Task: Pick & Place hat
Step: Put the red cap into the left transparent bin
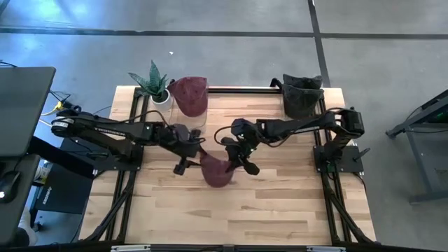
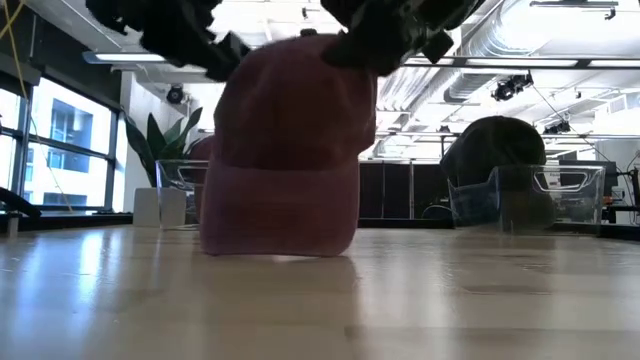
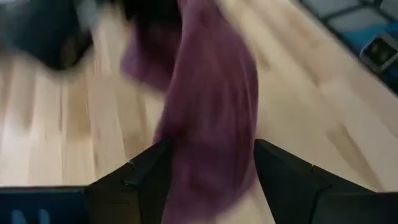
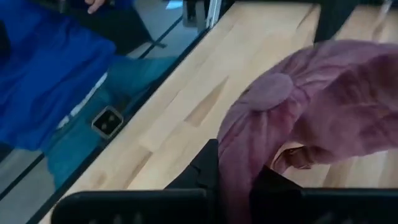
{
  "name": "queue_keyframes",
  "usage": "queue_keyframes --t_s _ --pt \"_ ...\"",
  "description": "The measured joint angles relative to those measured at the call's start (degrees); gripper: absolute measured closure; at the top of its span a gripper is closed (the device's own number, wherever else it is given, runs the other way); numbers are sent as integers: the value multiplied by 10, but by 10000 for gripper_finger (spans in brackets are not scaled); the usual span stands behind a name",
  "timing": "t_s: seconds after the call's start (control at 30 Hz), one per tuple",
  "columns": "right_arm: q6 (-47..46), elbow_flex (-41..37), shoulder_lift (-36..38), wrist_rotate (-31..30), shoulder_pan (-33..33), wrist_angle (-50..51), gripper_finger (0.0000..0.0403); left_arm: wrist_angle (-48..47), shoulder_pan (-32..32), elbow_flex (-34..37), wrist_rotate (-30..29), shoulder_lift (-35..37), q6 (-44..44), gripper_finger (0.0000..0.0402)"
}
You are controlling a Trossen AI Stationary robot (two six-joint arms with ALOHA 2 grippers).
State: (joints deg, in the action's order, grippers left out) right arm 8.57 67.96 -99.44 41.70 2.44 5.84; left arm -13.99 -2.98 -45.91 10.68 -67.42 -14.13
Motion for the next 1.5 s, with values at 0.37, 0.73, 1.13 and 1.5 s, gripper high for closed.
queue_keyframes --t_s 0.37,0.73,1.13,1.5 --pt "24 0 -7 -42 0 31 396 181 28 28 35 -97 -7 188" --pt "54 0 -6 -21 -2 38 397 292 56 27 159 -111 -19 188" --pt "67 0 40 -47 -2 59 396 316 54 27 210 -134 -4 188" --pt "41 0 43 -62 -6 64 391 272 2 27 223 -134 -42 284"
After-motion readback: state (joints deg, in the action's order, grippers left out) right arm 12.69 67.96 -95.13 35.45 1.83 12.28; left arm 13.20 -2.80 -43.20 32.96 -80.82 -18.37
